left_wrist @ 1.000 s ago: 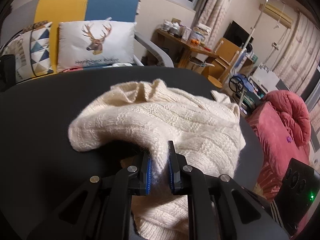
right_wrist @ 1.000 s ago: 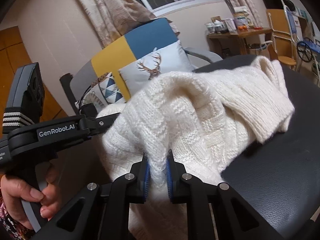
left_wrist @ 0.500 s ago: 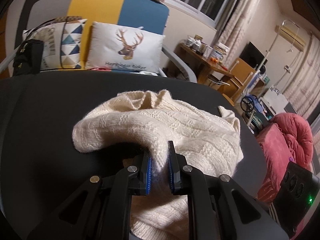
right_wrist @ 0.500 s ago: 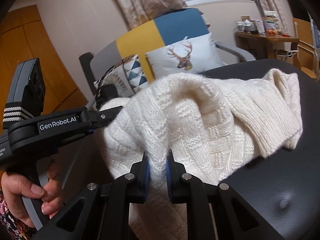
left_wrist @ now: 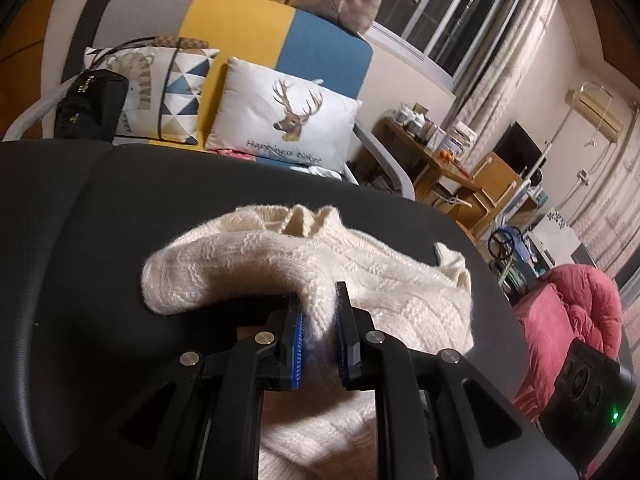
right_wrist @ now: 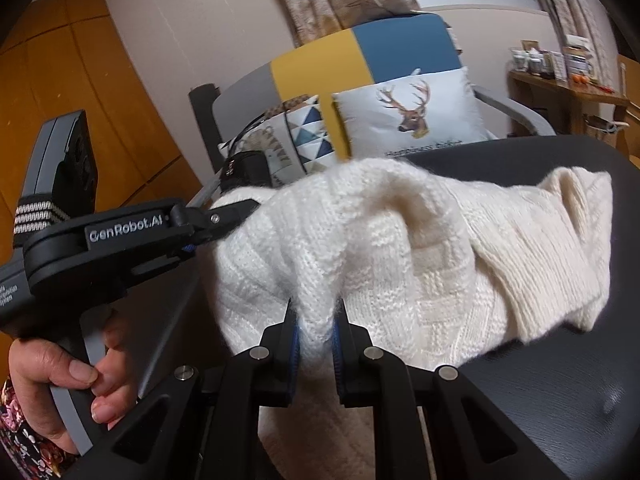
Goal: Fold clothes
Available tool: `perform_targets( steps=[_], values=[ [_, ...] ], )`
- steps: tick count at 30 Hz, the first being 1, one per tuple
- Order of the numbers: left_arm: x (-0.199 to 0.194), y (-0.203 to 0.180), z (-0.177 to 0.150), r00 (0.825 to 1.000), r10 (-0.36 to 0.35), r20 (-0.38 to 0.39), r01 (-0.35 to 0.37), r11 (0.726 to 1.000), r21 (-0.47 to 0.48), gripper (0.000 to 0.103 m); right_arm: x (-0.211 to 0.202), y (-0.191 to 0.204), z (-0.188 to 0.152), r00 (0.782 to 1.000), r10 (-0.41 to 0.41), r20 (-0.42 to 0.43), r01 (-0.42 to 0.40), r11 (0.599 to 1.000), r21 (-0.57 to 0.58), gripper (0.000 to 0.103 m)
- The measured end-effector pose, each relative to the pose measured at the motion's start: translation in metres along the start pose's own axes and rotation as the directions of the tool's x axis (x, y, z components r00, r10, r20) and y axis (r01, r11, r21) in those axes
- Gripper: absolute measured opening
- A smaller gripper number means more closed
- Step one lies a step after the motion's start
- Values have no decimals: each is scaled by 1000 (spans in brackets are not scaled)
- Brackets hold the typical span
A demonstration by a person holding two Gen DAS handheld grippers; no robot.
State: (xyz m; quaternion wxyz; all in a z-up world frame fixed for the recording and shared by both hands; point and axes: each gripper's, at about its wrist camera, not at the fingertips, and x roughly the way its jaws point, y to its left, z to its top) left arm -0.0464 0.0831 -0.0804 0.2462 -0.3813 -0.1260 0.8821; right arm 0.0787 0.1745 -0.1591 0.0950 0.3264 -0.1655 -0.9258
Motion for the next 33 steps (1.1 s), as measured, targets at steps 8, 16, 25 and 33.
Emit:
perform_targets(
  steps=[8, 16, 25, 33],
  values=[
    [-14, 30, 1, 999, 39, 21, -38, 999, -37, 14, 24, 28, -2, 998, 38, -42, -39, 998, -42, 13],
    [-24, 57, -3, 995, 95, 29, -94, 994, -54, 14, 53, 50, -16, 992, 72, -100, -79, 995, -59, 13],
    [-32, 91, -15, 984, 174, 29, -171, 982, -83, 14, 85, 70, -29, 985, 88, -151, -100, 992, -77, 13],
    [-33, 114, -23, 974, 226, 23, -222, 969, -105, 14, 104, 88, -32, 979, 89, -181, -112, 987, -119, 13]
  ],
)
